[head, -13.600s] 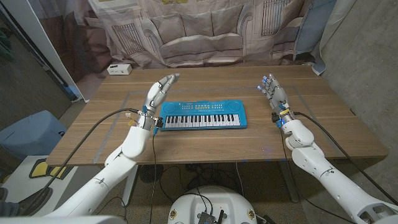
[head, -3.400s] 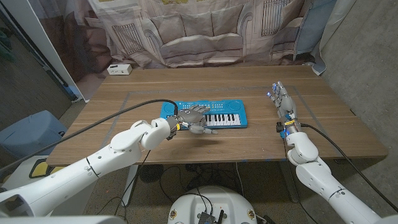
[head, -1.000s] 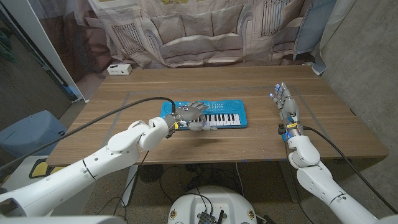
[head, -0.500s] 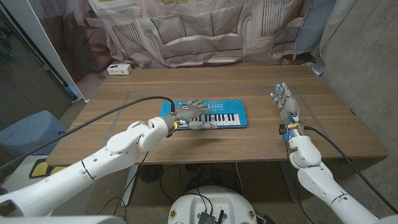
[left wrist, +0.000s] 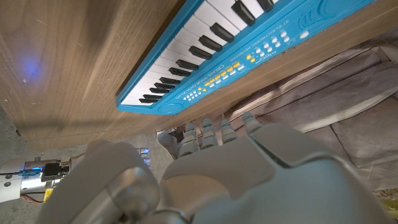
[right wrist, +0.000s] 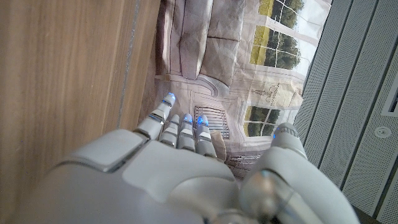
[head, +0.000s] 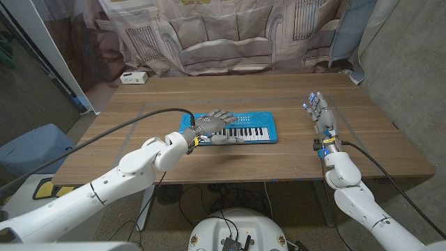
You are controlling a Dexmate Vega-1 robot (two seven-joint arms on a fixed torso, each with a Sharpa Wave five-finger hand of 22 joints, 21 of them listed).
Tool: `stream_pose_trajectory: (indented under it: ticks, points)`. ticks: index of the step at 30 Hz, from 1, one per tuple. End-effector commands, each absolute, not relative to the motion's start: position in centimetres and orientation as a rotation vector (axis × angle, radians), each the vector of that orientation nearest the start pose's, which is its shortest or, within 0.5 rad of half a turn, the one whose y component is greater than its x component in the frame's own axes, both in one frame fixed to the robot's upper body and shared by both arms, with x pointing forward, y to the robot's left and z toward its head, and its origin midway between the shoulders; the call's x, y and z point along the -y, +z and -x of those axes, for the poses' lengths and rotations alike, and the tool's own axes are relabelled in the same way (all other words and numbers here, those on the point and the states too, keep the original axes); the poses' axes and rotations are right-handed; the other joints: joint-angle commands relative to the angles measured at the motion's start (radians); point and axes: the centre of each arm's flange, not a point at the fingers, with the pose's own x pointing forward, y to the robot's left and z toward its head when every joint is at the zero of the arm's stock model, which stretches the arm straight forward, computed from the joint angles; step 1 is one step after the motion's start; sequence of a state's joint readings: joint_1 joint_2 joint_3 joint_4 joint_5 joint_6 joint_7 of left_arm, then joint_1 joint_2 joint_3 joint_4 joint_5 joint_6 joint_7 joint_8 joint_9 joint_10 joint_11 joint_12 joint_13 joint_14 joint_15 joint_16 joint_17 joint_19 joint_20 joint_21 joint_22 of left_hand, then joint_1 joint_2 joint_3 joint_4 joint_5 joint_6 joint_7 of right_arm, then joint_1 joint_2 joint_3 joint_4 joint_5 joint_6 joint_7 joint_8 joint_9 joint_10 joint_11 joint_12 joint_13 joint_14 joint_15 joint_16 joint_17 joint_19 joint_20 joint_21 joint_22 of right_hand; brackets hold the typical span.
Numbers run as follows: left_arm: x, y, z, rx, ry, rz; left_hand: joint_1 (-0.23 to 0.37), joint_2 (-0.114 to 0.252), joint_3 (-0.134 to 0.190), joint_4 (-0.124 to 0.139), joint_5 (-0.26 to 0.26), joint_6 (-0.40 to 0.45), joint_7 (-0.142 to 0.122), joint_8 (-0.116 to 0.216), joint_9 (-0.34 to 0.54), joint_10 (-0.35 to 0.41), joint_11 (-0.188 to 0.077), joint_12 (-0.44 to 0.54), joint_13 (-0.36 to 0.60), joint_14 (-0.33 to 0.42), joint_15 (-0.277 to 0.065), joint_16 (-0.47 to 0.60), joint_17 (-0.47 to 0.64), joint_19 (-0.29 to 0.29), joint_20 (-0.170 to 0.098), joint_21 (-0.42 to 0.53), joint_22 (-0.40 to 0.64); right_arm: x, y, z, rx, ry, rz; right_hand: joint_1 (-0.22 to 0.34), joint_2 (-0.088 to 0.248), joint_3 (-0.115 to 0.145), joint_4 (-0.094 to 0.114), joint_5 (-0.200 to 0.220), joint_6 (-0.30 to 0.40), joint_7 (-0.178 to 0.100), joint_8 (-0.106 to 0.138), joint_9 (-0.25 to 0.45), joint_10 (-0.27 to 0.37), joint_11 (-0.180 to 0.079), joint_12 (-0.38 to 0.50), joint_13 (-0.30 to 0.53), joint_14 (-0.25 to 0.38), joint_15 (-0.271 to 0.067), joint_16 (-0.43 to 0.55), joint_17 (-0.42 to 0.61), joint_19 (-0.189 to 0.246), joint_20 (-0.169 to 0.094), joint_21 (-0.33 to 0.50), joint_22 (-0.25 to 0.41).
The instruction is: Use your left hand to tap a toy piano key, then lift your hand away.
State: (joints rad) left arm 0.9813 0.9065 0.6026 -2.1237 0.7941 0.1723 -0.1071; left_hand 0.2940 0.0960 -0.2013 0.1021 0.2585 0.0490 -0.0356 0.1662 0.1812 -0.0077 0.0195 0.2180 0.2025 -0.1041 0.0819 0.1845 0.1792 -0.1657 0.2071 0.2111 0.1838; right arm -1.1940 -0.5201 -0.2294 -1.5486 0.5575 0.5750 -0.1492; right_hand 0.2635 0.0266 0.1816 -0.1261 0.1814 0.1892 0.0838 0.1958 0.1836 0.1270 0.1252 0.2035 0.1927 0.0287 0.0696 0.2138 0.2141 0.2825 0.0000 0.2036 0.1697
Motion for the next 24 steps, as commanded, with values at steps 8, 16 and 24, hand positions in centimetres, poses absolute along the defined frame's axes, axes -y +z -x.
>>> stream_pose_trajectory:
  ticks: [8, 16, 24]
  points:
    - [-16.4, -2.1, -49.9, 0.814, -0.078, -1.591, 0.01, 0.002, -0.009, 0.0, -0.001, 0.001, 0.007, 0.011, 0.002, -0.005, 0.005, 0.001, 0.002, -0.002, -0.001, 0.002, 0.004, 0.01, 0.004, -0.001, 0.003, 31.5, -8.2, -55.7, 0.812, 0.051, -0.114, 0.003, 0.007, 0.0, -0.002, 0.004, 0.007, 0.003, -0.002, 0.003, 0.013, -0.003, 0.004, 0.004, 0.01, -0.001, 0.002, -0.001, 0.011, 0.001, 0.001, 0.003]
    - [-16.3, -1.5, -49.8, 0.84, -0.043, -1.536, 0.012, 0.003, -0.012, 0.0, -0.002, 0.018, 0.017, 0.023, 0.001, 0.011, -0.02, 0.006, 0.001, 0.013, -0.011, 0.008, 0.004, 0.02, 0.003, 0.001, 0.002, 31.6, -8.0, -55.8, 0.82, 0.06, -0.112, 0.003, 0.007, -0.001, -0.002, 0.003, 0.007, 0.003, -0.002, 0.003, 0.014, -0.003, 0.004, 0.004, 0.01, -0.001, 0.002, -0.001, 0.012, 0.001, 0.0, 0.003]
    - [-16.3, -1.2, -49.8, 0.843, -0.009, -1.473, 0.015, 0.004, -0.014, -0.001, -0.004, 0.026, 0.027, 0.026, 0.001, 0.023, -0.018, 0.01, 0.0, 0.027, -0.03, 0.011, 0.003, 0.042, -0.024, 0.007, 0.001, 31.8, -7.7, -55.9, 0.827, 0.077, -0.105, 0.003, 0.007, -0.002, -0.002, 0.003, 0.007, 0.004, -0.002, 0.003, 0.016, -0.002, 0.004, 0.004, 0.011, -0.001, 0.002, -0.001, 0.012, 0.0, -0.001, 0.003]
